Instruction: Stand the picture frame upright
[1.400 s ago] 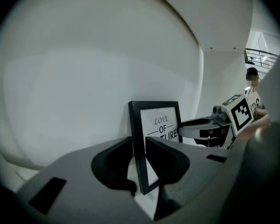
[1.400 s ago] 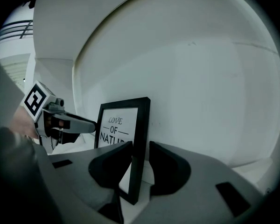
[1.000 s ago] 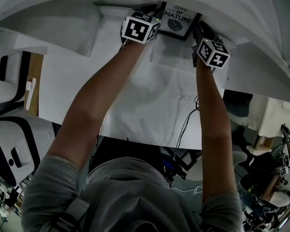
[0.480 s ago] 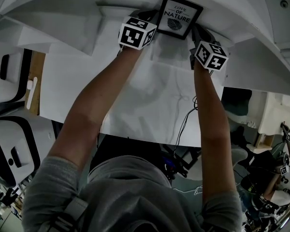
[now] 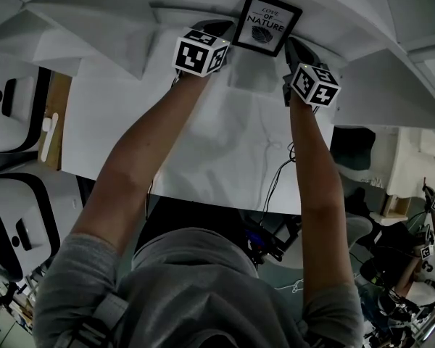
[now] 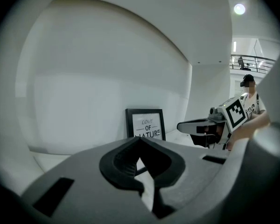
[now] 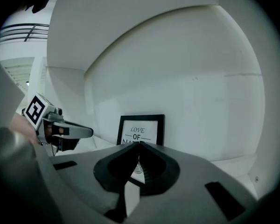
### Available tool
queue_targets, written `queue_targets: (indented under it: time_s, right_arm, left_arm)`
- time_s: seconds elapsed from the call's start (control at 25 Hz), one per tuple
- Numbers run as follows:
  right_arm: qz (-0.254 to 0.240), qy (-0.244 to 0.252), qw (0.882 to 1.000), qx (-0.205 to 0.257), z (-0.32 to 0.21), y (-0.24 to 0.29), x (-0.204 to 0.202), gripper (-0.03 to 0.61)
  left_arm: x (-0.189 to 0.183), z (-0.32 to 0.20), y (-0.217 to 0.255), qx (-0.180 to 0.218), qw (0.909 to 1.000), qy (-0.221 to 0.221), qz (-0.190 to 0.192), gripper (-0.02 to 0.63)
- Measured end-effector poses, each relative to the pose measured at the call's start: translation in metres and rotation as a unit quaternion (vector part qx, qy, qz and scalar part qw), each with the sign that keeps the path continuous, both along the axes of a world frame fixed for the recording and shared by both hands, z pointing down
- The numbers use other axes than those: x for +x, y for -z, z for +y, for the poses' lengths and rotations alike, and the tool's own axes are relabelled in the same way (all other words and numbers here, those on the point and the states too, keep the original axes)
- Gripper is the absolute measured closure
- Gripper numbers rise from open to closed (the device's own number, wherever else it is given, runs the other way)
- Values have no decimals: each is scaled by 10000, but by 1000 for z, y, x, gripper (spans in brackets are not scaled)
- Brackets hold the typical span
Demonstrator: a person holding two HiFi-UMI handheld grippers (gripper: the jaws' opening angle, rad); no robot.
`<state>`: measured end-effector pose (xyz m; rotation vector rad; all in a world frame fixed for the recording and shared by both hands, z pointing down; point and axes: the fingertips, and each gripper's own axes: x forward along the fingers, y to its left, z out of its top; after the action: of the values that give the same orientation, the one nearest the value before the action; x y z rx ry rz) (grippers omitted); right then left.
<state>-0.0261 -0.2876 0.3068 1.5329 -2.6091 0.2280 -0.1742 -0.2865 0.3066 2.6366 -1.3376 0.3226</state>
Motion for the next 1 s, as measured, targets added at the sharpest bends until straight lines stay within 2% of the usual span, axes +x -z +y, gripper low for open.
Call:
queue_targets:
  time_s: [0.32, 0.6, 0.84, 1.0]
  right_arm:
    - [-51, 35, 10000, -17, 11, 13, 0, 552]
    - [-114, 77, 9999, -37, 28, 28, 0, 552]
    - [-409, 62, 9991, -16, 36, 38, 16, 552]
    - [-435, 10, 9990, 48, 52, 49, 30, 552]
  left_arm:
    - [-1, 11, 4, -76, 10000, -5, 16, 607]
    - [-12, 26, 14, -59, 9997, 30, 240, 607]
    - [-14, 35, 21, 39, 9998, -121, 161, 607]
    - [-20, 48, 33, 122, 9996, -160, 202, 607]
